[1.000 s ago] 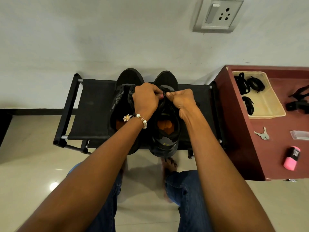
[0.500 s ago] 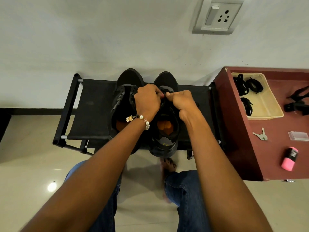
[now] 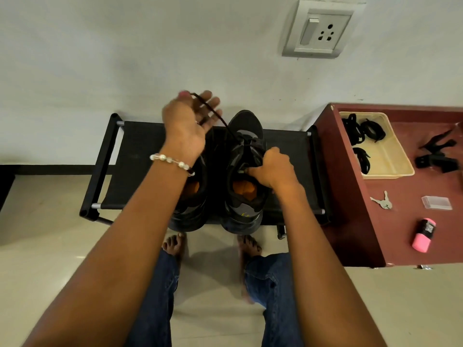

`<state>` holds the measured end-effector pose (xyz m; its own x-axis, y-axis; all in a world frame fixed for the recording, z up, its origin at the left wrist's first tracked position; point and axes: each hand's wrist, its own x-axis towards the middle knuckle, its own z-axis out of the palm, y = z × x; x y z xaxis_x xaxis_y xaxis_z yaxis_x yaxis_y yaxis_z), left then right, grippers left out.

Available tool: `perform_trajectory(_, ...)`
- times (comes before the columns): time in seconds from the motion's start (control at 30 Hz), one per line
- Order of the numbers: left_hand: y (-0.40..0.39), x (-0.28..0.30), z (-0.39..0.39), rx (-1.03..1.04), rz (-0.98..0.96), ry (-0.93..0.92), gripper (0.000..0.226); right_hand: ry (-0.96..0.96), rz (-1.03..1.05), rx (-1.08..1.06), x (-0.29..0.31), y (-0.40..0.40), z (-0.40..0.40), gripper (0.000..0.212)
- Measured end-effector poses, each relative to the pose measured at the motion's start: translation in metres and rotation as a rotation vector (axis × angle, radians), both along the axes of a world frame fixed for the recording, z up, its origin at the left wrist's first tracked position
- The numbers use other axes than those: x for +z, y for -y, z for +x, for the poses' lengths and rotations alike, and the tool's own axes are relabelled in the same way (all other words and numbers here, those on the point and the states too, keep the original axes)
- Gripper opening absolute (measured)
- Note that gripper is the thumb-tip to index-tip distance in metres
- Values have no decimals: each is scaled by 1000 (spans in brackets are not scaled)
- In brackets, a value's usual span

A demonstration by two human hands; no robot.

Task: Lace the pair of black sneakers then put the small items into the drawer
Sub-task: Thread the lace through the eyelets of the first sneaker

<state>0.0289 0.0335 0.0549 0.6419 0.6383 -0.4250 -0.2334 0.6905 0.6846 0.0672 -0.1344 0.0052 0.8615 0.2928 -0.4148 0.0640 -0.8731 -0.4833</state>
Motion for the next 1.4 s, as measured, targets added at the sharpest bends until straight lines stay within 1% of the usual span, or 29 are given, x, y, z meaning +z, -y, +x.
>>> perform_trajectory(0.03,-9,6,-3,42,-47,87,19,21,-17,-12,0,-3,-3,64)
perform_trajectory(0.07,-17,8,-6,60,1,112,18,25,-31,-11,-1,-6,-5,57)
perform_trajectory(0.1,-21,8,-8,50,131,72,15,14,-40,-1,-2,-7,-6,48)
perform_trajectory(0.13,-22,5,-7,13,314,-12,11,-8,-36,6,-3,-8,-6,40)
perform_trajectory(0.2,-14,-5,-6,-154,732,-223,7,-55,-23,0,-3,-9,-5,34)
perform_trajectory(0.27,-3,-20,-1,-378,1091,-388,11,-83,-6,-10,-3,-8,-4,34)
perform_trajectory(0.37,12,-42,6,-776,1571,-633,20,-112,48,-29,-3,-6,-3,32)
perform_trajectory(0.43,15,-51,11,-888,1795,-815,25,-126,87,-39,-5,-4,-3,27)
perform_trajectory(0.47,15,-53,12,-894,1834,-862,27,-131,98,-44,-5,-4,-4,26)
perform_trajectory(0.53,13,-53,12,-880,1797,-847,26,-132,103,-48,-5,-4,-3,27)
perform_trajectory(0.57,12,-51,12,-862,1719,-816,25,-133,107,-49,-5,-4,-3,27)
perform_trajectory(0.63,10,-42,10,-770,1459,-710,20,-132,115,-51,-5,-3,-2,24)
perform_trajectory(0.67,8,-37,9,-689,1263,-625,15,-130,119,-52,-6,-3,-2,20)
perform_trajectory(0.73,4,-26,8,-516,786,-359,19,-129,127,-58,-7,-2,-2,16)
perform_trajectory(0.83,-7,-8,3,-353,137,150,23,-137,142,-69,-8,-3,-2,13)
perform_trajectory(0.87,-12,-3,1,-296,-45,315,29,-139,145,-70,-8,-3,-2,14)
perform_trajectory(0.9,-18,1,0,-238,-180,445,34,-141,145,-68,-8,-3,-2,16)
perform_trajectory(0.93,-22,5,-1,-200,-230,512,35,-143,146,-68,-8,-3,-3,19)
perform_trajectory(0.97,-25,8,-2,-191,-202,507,32,-146,148,-68,-9,-3,-2,20)
perform_trajectory(1.0,-27,9,-2,-206,-119,446,29,-150,149,-67,-9,-3,-2,20)
perform_trajectory(1.03,-27,6,-2,-239,11,339,27,-150,149,-65,-9,-3,-1,19)
perform_trajectory(1.1,-20,-3,-1,-331,403,2,24,-143,142,-60,-9,-3,-1,15)
perform_trajectory(1.17,-7,-17,2,-464,916,-363,20,-139,133,-54,-9,-3,0,13)
perform_trajectory(1.2,0,-24,3,-562,1157,-498,16,-140,129,-53,-9,-3,0,14)
perform_trajectory(1.23,6,-31,4,-669,1349,-597,15,-143,126,-52,-8,-3,1,15)
perform_trajectory(1.27,12,-35,5,-758,1478,-666,17,-145,122,-53,-8,-3,1,16)
perform_trajectory(1.3,17,-38,6,-814,1544,-716,19,-146,118,-54,-8,-3,1,17)
perform_trajectory(1.33,20,-40,7,-835,1564,-757,22,-150,116,-57,-9,-3,1,18)
perform_trajectory(1.4,20,-42,10,-824,1533,-795,24,-158,115,-60,-9,-2,1,20)
